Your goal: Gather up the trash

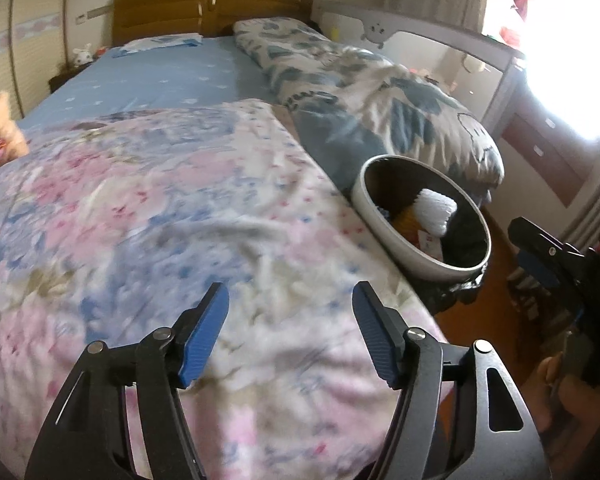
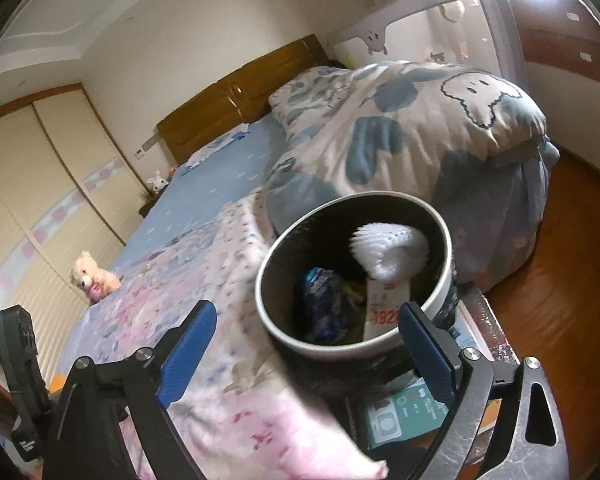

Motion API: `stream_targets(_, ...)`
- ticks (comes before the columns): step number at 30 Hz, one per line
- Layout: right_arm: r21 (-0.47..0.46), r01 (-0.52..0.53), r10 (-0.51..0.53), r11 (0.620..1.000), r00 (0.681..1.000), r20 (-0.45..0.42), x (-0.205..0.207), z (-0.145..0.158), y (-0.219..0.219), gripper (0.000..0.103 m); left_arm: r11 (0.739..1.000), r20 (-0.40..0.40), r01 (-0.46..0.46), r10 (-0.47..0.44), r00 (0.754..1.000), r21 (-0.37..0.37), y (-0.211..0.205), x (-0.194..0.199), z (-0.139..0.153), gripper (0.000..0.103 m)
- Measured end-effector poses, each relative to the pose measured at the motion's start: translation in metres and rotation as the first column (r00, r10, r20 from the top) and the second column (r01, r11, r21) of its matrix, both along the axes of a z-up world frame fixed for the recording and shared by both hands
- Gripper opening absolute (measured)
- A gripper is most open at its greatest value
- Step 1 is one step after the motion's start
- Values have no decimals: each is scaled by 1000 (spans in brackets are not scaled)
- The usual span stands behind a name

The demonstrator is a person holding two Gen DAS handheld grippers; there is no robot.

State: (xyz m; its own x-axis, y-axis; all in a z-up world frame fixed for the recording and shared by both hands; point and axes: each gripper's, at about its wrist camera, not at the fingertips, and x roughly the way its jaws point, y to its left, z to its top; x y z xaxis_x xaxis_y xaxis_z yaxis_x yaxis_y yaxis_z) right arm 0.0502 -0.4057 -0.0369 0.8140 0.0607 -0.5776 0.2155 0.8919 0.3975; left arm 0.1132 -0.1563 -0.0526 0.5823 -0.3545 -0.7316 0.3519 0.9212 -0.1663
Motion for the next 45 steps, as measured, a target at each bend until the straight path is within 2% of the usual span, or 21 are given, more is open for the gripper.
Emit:
stream_targets(3,-6,-18,18,1000,1000,3,-4,-3,13,94,999,20,-42,42,999,-11,18,-11,2,67)
stream_targets(7,10,-44,44,999,999,7,-9,-9,29,94,995,73,-99,99,992,-10,38,-27,9,74)
stream_targets(12,1,-83,83,997,997,10,-13,-12,51,94,985,157,-170,171,973,-19,65,-43,22,82)
stream_targets(16,-51,-114,117,992,992,57,-16,2,69,94,972,264,-232,232,936,-33,83,-62,35,90)
stream_targets(20,-135,-109,129,985,980,150,-24,24,82,102,955,369,-294,284,885,-30,93,-78,49,102)
stream_targets(23,-230,-79,134,970,962,236,-32,41,93,103,943,438,-330,312,843,-36,97,-86,57,103)
stream_targets(26,-310,-44,139,950,947,289,-37,48,102,103,932,484,-362,321,814,-10,98,-90,58,103)
stream_targets(34,-374,-20,158,927,926,343,-42,36,108,103,921,503,-389,328,800,18,98,-88,52,103)
stream_targets(39,-373,-21,158,928,927,341,-41,32,108,103,920,524,-391,320,789,28,95,-90,52,103)
stream_targets(45,-372,-35,173,927,922,346,-42,33,111,103,918,565,-394,308,765,33,92,-97,55,103)
